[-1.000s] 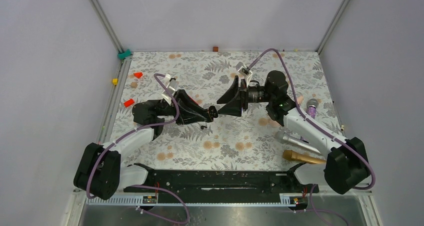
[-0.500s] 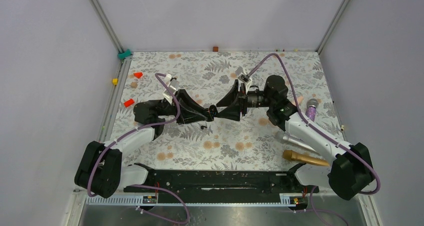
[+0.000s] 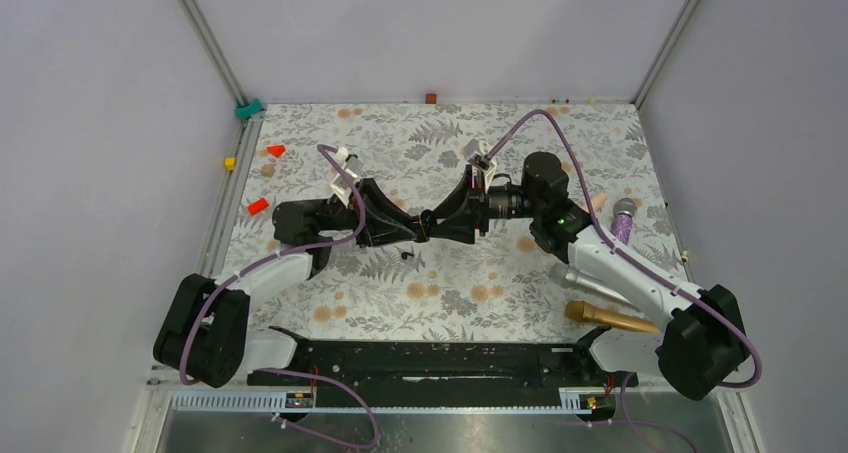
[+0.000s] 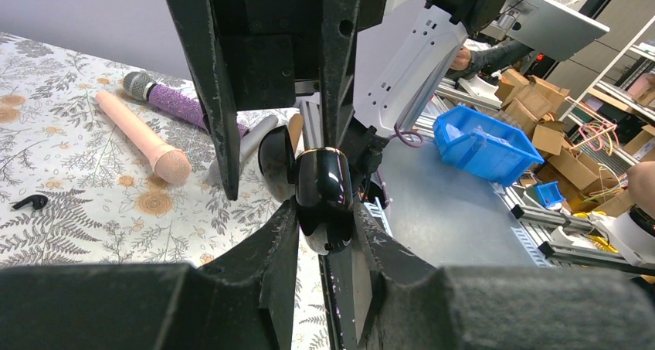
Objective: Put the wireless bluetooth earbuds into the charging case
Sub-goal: Adjust the charging case.
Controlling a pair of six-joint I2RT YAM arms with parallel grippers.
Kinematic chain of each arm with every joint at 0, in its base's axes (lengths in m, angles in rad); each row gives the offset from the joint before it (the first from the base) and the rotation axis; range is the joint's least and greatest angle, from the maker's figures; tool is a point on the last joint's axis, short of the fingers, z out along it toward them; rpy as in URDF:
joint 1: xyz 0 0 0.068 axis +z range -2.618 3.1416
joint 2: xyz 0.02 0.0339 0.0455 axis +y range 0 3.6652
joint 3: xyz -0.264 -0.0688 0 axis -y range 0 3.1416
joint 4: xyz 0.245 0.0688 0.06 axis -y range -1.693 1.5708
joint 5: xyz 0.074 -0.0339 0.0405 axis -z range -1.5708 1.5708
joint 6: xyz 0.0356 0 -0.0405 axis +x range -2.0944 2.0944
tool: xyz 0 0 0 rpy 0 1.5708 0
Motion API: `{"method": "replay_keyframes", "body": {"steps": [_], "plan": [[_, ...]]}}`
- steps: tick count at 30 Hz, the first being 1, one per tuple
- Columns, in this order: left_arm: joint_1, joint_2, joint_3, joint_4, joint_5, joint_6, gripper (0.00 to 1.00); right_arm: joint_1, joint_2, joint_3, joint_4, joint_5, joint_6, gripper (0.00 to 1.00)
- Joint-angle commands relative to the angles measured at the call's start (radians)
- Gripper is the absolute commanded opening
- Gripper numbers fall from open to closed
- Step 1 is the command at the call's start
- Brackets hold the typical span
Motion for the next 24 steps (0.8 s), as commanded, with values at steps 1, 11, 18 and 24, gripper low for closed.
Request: {"method": "replay_keyframes", "body": {"steps": [1, 11, 18, 24], "plan": [[-0.004, 0.006, -0.008, 0.041, -0.029, 0.027, 0.00, 0.018, 0.009, 0.048, -0.005, 0.020, -0.041, 0.56], [-0.006, 0.004, -0.009, 0.037, -0.028, 0.031, 0.11, 0.022, 0.002, 0.075, -0.063, 0.021, -0.076, 0.22], [-0.002, 0.006, 0.005, -0.018, -0.018, 0.048, 0.71, 0.022, -0.026, 0.154, -0.244, 0.018, -0.181, 0.10], [0.039, -0.006, 0.048, -0.208, 0.031, 0.177, 0.93, 0.022, -0.042, 0.300, -0.676, 0.065, -0.466, 0.10]]}}
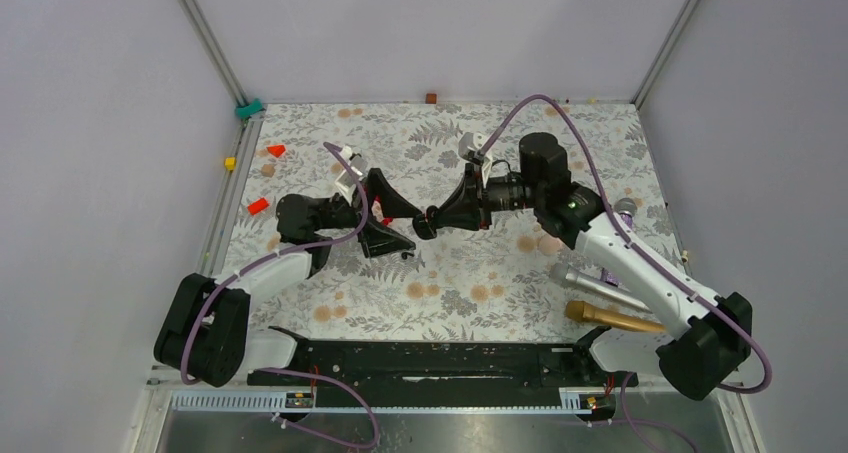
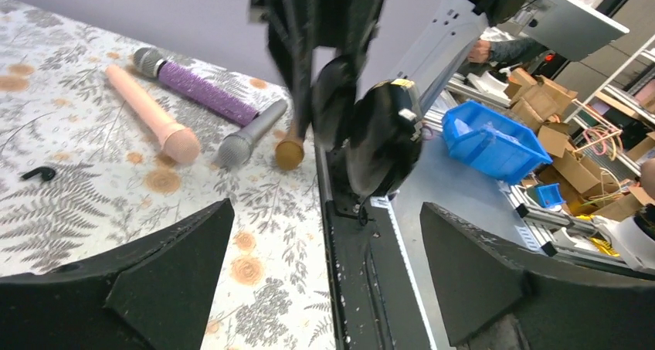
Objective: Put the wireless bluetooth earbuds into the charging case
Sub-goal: Adjust the charging case.
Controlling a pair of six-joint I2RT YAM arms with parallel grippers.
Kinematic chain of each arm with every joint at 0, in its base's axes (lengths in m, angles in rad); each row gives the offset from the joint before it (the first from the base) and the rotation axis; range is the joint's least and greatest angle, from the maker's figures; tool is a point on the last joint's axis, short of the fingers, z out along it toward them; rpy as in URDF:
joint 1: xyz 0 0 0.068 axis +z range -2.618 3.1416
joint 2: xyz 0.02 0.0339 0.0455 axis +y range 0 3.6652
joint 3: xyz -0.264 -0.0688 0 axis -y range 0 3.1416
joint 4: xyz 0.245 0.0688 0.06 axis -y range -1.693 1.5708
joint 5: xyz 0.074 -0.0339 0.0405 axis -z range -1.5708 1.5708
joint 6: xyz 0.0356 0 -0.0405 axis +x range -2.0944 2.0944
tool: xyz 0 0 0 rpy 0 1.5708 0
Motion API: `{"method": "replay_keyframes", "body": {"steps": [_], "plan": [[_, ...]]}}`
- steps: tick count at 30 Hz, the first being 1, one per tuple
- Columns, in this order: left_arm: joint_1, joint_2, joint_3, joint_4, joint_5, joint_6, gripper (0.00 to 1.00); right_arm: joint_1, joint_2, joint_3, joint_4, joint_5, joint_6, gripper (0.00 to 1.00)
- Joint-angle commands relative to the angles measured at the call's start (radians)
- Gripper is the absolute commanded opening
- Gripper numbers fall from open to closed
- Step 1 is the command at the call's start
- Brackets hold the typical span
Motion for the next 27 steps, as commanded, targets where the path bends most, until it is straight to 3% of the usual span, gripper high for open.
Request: {"method": "replay_keyframes", "body": {"steps": [1, 3, 5, 7, 9, 11, 20, 27], "plan": [[0.039, -0.017, 0.055, -0.133, 0.040, 0.133, 0.93, 0.007, -0.049, 0.127, -0.350, 0.051, -0.259, 0.10], [0.048, -0.032, 0.070, -0.211, 0.058, 0.220, 0.92, 0.009, -0.054, 0.155, -0.440, 0.088, -0.335, 0.10], [0.045, -0.058, 0.100, -0.418, 0.066, 0.357, 0.89, 0.012, -0.055, 0.176, -0.512, 0.126, -0.399, 0.09], [0.030, -0.095, 0.162, -0.763, 0.043, 0.603, 0.83, 0.022, -0.050, 0.185, -0.565, 0.163, -0.446, 0.09], [-0.016, -0.112, 0.262, -1.252, -0.022, 0.980, 0.79, 0.042, -0.041, 0.184, -0.601, 0.188, -0.482, 0.08], [-0.075, -0.106, 0.335, -1.519, -0.049, 1.221, 0.79, 0.065, -0.030, 0.180, -0.625, 0.216, -0.515, 0.08], [-0.134, -0.104, 0.322, -1.569, 0.026, 1.283, 0.79, 0.096, -0.006, 0.161, -0.637, 0.254, -0.569, 0.04], [-0.181, -0.092, 0.328, -1.566, -0.011, 1.278, 0.78, 0.114, -0.009, 0.115, -0.589, 0.300, -0.564, 0.04]]}}
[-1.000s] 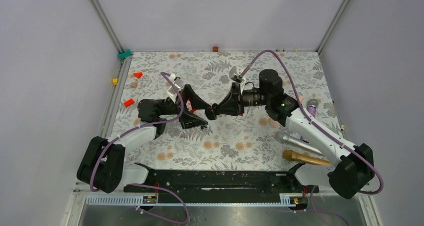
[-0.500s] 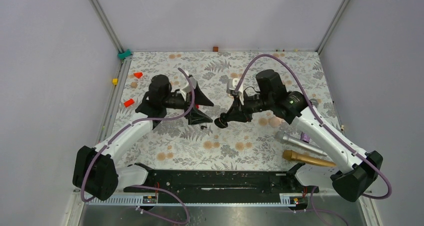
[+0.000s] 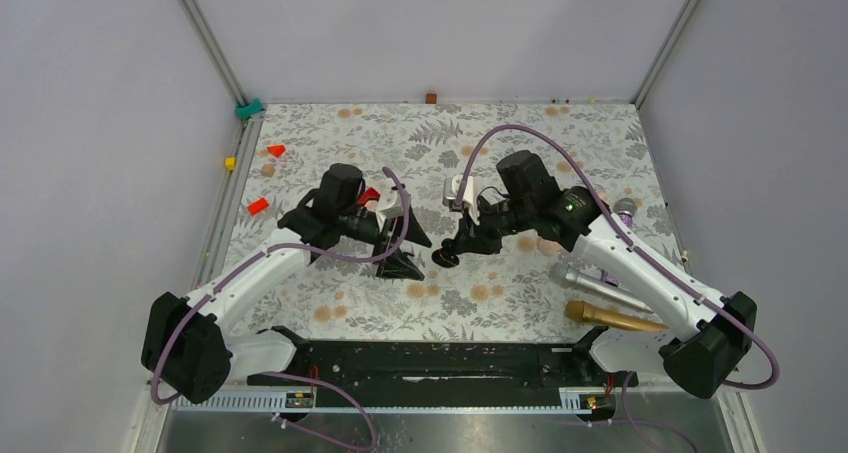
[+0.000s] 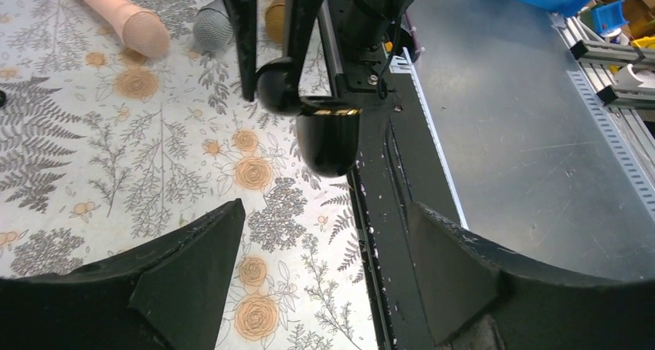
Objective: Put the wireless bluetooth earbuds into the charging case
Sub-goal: Adjust the charging case.
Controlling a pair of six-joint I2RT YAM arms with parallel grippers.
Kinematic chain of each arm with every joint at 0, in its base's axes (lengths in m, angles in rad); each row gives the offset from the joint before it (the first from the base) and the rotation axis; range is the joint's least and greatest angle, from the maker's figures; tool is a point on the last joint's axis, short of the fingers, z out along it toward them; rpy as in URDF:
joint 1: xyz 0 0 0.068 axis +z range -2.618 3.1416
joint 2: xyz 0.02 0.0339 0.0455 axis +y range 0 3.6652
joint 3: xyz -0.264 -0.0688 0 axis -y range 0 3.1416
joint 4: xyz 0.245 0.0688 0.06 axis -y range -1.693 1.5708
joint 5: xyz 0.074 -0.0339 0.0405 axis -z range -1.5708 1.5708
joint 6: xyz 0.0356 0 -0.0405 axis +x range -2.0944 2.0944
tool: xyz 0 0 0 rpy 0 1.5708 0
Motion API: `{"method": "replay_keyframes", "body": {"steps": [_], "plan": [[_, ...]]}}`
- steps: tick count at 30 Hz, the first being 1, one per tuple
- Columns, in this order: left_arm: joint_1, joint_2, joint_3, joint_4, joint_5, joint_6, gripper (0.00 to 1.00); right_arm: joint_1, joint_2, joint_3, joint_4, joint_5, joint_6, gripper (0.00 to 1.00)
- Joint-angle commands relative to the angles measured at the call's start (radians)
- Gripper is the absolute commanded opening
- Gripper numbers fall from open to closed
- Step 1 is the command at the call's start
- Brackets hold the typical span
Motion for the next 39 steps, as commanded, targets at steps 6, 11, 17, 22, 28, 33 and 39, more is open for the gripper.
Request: {"method": "replay_keyframes", "body": {"steps": [6, 11, 17, 22, 28, 33, 39], "plan": [[-0.056, 0.007, 0.004, 0.045, -0.033, -0.011, 0.63, 0.027, 0.026, -0.006, 0.055, 0.034, 0.011, 0.04], [-0.062, 0.004, -0.013, 0.113, -0.053, -0.065, 0.63, 0.027, 0.048, -0.007, 0.065, 0.026, 0.040, 0.04], [-0.076, 0.014, -0.016, 0.126, -0.096, -0.076, 0.59, 0.026, 0.083, 0.004, 0.066, 0.020, 0.069, 0.04], [-0.082, 0.032, -0.012, 0.126, -0.122, -0.080, 0.48, 0.027, 0.086, 0.010, 0.067, 0.019, 0.080, 0.04], [-0.086, 0.048, -0.005, 0.126, -0.120, -0.088, 0.50, 0.027, 0.081, 0.003, 0.082, 0.028, 0.091, 0.04], [-0.086, 0.050, -0.002, 0.126, -0.121, -0.092, 0.46, 0.026, 0.079, 0.001, 0.086, 0.024, 0.096, 0.03], [-0.086, 0.051, 0.003, 0.127, -0.123, -0.096, 0.30, 0.027, 0.081, -0.002, 0.088, 0.023, 0.098, 0.04]]}}
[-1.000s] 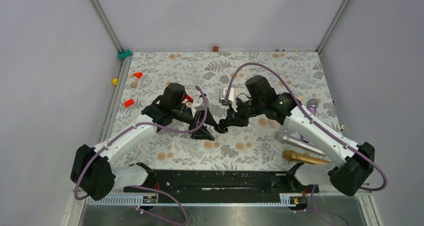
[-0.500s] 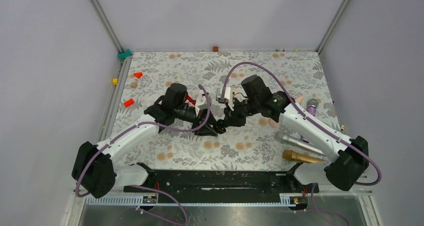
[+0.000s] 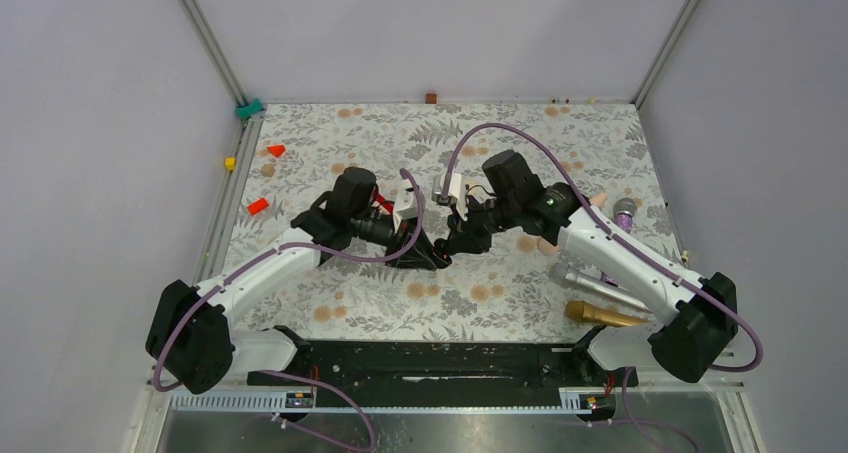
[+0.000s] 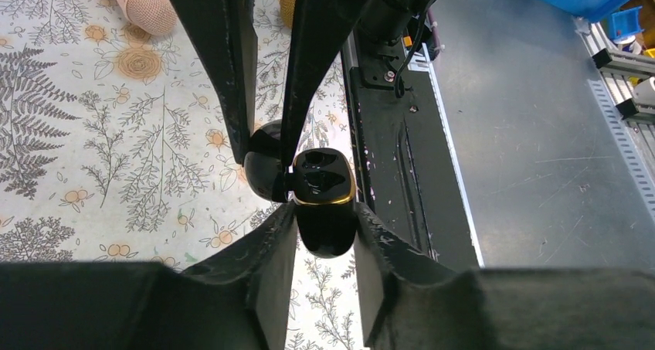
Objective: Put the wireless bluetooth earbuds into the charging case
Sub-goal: Adjust the charging case.
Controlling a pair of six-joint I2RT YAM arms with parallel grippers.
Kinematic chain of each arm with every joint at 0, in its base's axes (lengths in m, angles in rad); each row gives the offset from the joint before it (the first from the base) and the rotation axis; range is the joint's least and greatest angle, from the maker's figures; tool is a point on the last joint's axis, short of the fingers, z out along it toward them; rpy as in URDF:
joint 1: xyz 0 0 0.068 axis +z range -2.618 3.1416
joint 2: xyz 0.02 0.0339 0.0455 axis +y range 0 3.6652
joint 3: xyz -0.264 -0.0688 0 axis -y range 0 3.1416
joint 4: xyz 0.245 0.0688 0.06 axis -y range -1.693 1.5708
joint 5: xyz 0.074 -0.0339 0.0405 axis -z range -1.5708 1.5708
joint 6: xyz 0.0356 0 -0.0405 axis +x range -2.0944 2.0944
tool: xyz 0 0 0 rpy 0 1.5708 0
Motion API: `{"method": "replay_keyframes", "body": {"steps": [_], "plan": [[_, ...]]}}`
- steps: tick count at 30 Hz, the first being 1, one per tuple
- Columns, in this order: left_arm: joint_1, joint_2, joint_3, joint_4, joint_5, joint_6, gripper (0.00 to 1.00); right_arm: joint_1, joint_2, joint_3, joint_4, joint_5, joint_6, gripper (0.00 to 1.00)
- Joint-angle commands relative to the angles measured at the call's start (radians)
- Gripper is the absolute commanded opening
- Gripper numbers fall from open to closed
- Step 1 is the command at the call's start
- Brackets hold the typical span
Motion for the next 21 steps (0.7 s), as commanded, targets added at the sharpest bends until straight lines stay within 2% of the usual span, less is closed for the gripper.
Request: {"method": "replay_keyframes", "body": {"steps": [1, 4, 8, 9, 10, 12, 15, 18, 21], "plan": [[-0.005, 0.003, 0.014, 0.043, -0.006, -0.001, 0.26, 0.010, -0.011, 0.006, 0.036, -0.009, 0.012, 0.04], [-0.006, 0.004, 0.014, 0.045, -0.008, -0.003, 0.14, 0.010, -0.012, 0.005, 0.041, -0.007, 0.016, 0.06], [-0.006, 0.000, 0.013, 0.051, -0.014, -0.010, 0.02, 0.009, -0.013, 0.005, 0.043, -0.008, 0.020, 0.16], [-0.005, 0.000, 0.014, 0.052, -0.017, -0.010, 0.01, 0.010, -0.014, 0.006, 0.042, -0.008, 0.019, 0.22], [-0.005, -0.003, 0.012, 0.052, -0.022, -0.008, 0.00, 0.009, -0.017, 0.007, 0.041, -0.004, 0.018, 0.32], [-0.004, -0.009, 0.012, 0.046, -0.032, 0.002, 0.00, 0.009, -0.027, 0.019, 0.022, 0.017, 0.011, 0.58], [0.004, -0.038, 0.022, -0.037, -0.045, 0.093, 0.00, 0.000, -0.059, 0.052, -0.016, 0.059, -0.015, 0.81], [0.035, -0.085, 0.018, -0.071, -0.032, 0.147, 0.00, -0.041, -0.103, 0.071, -0.021, 0.064, -0.006, 0.96], [0.086, -0.143, 0.013, -0.137, 0.016, 0.243, 0.00, -0.100, -0.129, 0.092, -0.023, 0.054, 0.016, 0.99]]}}
